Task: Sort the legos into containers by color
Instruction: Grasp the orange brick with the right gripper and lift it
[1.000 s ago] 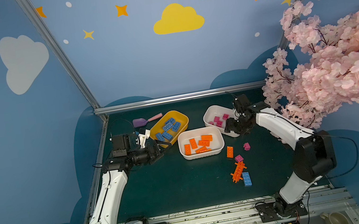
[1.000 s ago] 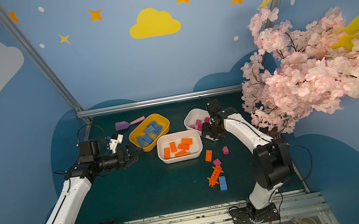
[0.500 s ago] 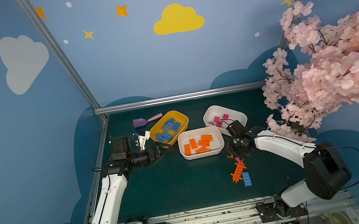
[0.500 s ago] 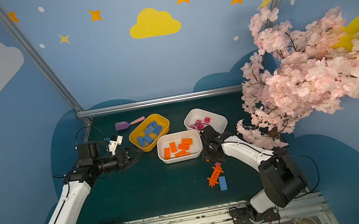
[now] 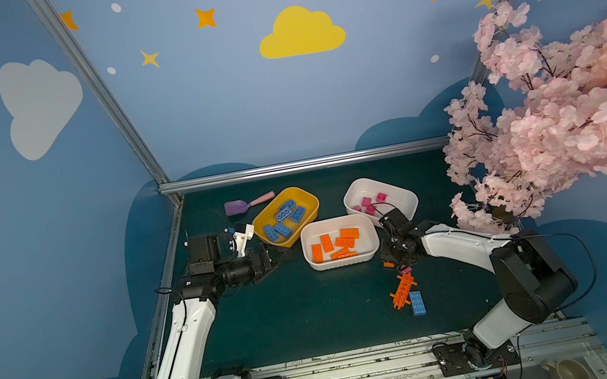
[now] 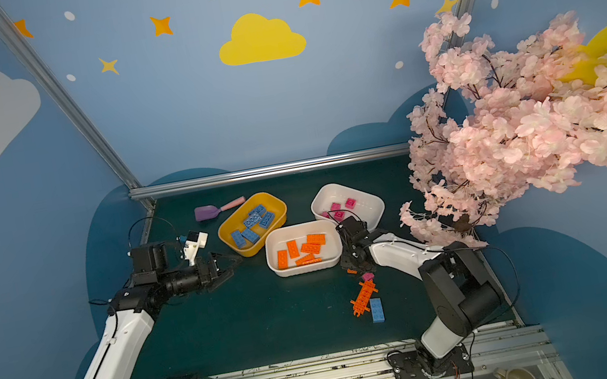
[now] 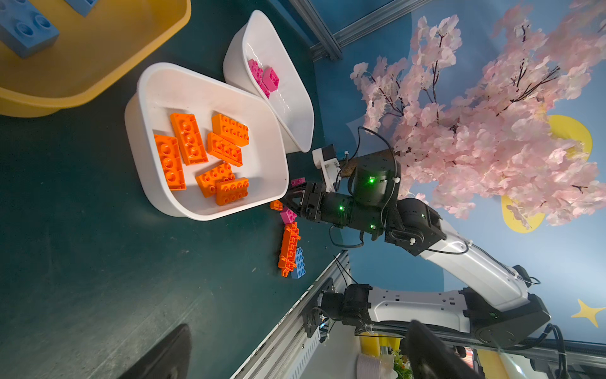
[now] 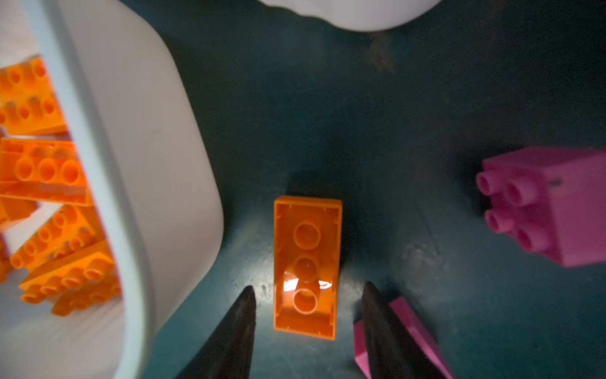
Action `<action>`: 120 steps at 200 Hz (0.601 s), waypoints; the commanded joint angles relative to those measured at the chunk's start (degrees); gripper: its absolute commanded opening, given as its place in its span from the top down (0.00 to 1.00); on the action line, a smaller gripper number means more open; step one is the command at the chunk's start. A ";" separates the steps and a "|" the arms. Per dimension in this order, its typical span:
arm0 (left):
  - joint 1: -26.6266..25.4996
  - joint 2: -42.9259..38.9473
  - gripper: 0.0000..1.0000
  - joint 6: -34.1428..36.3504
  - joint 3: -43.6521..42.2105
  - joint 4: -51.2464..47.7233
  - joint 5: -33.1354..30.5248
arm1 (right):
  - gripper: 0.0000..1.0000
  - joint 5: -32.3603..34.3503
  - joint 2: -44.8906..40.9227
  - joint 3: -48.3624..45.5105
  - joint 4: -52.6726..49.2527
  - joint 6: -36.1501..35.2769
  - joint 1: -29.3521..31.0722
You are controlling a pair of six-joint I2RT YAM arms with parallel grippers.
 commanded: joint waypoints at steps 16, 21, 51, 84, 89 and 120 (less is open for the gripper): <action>0.10 -0.51 0.00 0.75 -0.92 0.03 1.28 | 0.50 3.10 1.64 -1.55 3.48 -0.79 0.84; 0.05 -0.51 0.00 0.78 -0.98 0.05 1.16 | 0.50 3.52 2.15 -1.68 3.49 -0.78 0.93; 0.10 -0.49 0.00 1.24 -1.01 -0.47 1.26 | 0.55 9.20 4.46 -1.16 2.64 -1.79 3.51; 0.18 -1.01 0.00 1.90 -1.24 -1.25 0.88 | 0.58 13.51 4.86 0.09 -2.28 -0.35 4.28; 0.20 -1.04 0.00 1.99 -1.27 -1.27 0.93 | 0.59 14.08 5.03 0.35 -3.03 -0.20 4.28; 0.25 -1.44 0.00 1.93 -1.91 -1.13 1.11 | 0.72 12.59 5.26 0.03 -2.69 -0.34 3.37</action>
